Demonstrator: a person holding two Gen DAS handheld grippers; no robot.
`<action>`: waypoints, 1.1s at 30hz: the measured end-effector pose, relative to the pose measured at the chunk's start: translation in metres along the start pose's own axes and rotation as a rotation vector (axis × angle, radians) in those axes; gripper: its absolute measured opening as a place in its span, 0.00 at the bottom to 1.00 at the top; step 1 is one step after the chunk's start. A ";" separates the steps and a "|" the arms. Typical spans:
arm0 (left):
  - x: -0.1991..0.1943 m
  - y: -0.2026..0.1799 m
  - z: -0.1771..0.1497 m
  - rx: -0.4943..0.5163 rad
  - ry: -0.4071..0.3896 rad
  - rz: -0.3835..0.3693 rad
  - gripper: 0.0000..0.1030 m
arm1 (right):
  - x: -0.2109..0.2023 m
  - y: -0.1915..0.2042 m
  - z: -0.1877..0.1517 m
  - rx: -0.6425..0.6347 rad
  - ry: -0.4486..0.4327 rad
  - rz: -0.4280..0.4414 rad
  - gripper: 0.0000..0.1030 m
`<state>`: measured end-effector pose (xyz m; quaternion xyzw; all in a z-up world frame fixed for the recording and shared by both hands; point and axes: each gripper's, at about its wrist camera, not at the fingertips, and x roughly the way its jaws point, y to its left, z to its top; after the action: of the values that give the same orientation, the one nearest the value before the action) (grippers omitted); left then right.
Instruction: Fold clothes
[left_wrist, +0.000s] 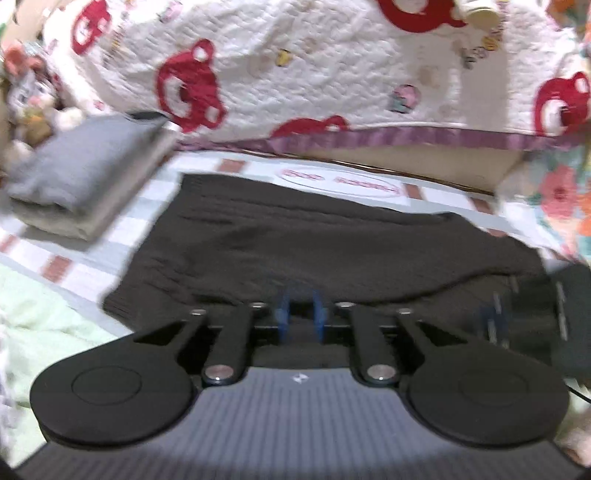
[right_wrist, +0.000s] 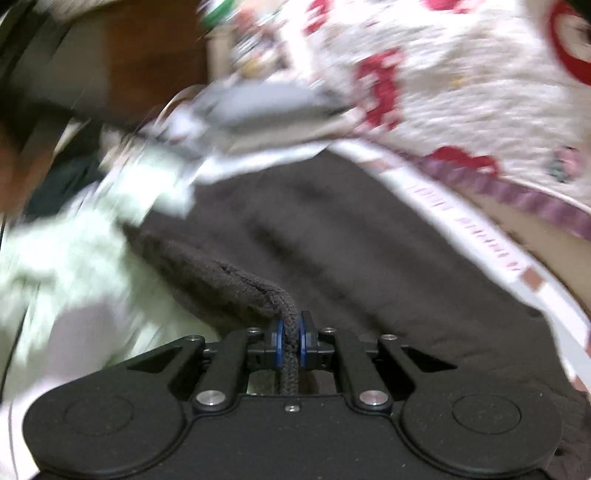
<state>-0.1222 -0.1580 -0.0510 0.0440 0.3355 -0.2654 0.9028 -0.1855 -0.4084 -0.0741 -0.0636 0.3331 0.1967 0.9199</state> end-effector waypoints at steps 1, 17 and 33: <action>0.002 -0.001 -0.004 -0.001 0.001 -0.028 0.42 | -0.004 -0.016 0.002 0.049 -0.030 -0.014 0.08; 0.084 -0.082 -0.012 0.178 0.080 -0.092 0.61 | 0.000 -0.190 -0.059 0.672 -0.194 0.039 0.08; 0.139 -0.109 0.007 -0.021 0.193 -0.156 0.69 | -0.040 -0.216 -0.055 0.748 -0.403 0.127 0.11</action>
<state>-0.0853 -0.3154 -0.1226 0.0336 0.4258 -0.3260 0.8434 -0.1584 -0.6325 -0.0935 0.3347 0.1983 0.1269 0.9124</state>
